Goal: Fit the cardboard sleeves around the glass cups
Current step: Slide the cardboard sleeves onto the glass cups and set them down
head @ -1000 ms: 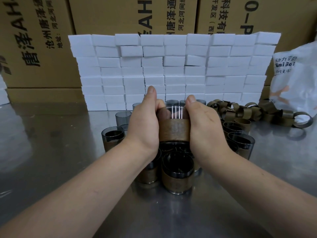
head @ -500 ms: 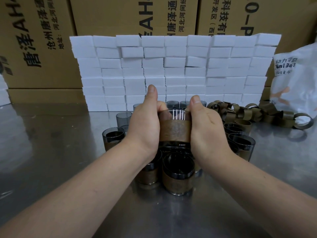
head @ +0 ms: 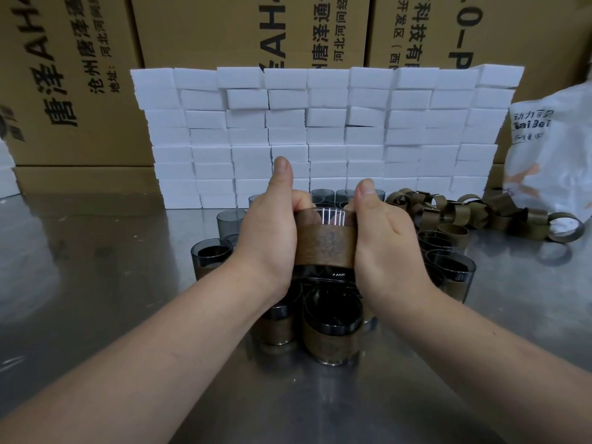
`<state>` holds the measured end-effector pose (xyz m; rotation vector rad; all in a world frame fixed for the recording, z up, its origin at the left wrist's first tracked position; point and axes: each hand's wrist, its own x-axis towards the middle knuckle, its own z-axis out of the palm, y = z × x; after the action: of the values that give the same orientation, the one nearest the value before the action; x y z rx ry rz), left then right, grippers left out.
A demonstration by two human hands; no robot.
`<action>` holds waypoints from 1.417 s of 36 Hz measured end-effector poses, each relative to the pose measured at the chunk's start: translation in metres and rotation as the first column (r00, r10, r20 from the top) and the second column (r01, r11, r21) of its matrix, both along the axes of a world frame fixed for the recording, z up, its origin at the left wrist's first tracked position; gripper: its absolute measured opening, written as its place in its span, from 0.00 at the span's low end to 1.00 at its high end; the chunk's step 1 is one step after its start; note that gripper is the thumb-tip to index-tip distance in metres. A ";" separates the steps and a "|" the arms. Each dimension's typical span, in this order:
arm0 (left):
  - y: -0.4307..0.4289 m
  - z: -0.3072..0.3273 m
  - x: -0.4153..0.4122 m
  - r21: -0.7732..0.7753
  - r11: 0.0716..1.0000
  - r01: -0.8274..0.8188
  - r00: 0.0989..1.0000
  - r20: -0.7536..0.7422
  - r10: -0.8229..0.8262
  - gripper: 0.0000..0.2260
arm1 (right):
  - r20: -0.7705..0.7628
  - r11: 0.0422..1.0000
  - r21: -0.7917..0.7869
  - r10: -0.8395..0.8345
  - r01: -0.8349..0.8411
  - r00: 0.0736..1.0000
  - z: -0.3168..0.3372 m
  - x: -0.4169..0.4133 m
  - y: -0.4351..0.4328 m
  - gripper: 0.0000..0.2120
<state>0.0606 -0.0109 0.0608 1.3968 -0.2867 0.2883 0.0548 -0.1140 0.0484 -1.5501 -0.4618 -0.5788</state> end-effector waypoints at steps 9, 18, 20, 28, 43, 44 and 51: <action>-0.001 0.000 -0.001 0.017 1.000 0.006 1.000 0.006 -0.006 0.33 | 0.015 1.000 -0.007 -0.004 0.004 1.000 0.000 0.000 0.000 0.26; -0.001 0.005 0.000 -0.029 0.999 -0.038 0.999 0.019 0.038 0.32 | 0.042 1.000 0.024 0.002 -0.003 0.999 0.003 0.004 0.001 0.28; 0.000 0.007 0.001 -0.048 0.997 -0.062 0.998 0.017 0.063 0.31 | 0.083 0.999 -0.008 -0.043 0.044 0.996 0.002 0.007 0.000 0.28; 0.006 0.007 0.008 -0.095 0.985 -0.145 0.989 -0.030 0.143 0.32 | 0.079 0.993 -0.046 -0.105 0.108 0.991 0.001 0.013 -0.003 0.18; 0.003 0.006 0.004 -0.134 0.990 0.041 0.999 -0.011 -0.043 0.26 | -0.039 0.994 -0.067 -0.093 0.091 0.995 0.008 0.009 -0.004 0.19; 0.003 0.006 0.004 -0.128 0.991 0.041 0.999 -0.003 -0.041 0.25 | -0.059 0.995 -0.058 -0.080 0.076 0.995 0.009 0.009 -0.004 0.19; -0.002 0.002 0.004 -0.096 0.991 0.092 0.989 0.121 -0.080 0.13 | -0.073 0.996 -0.081 0.027 -0.033 0.997 0.012 0.003 -0.002 0.20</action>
<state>0.0647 -0.0129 0.0632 1.2656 -0.4224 0.3101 0.0580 -0.1160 0.0605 -1.6343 -0.4580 -0.4846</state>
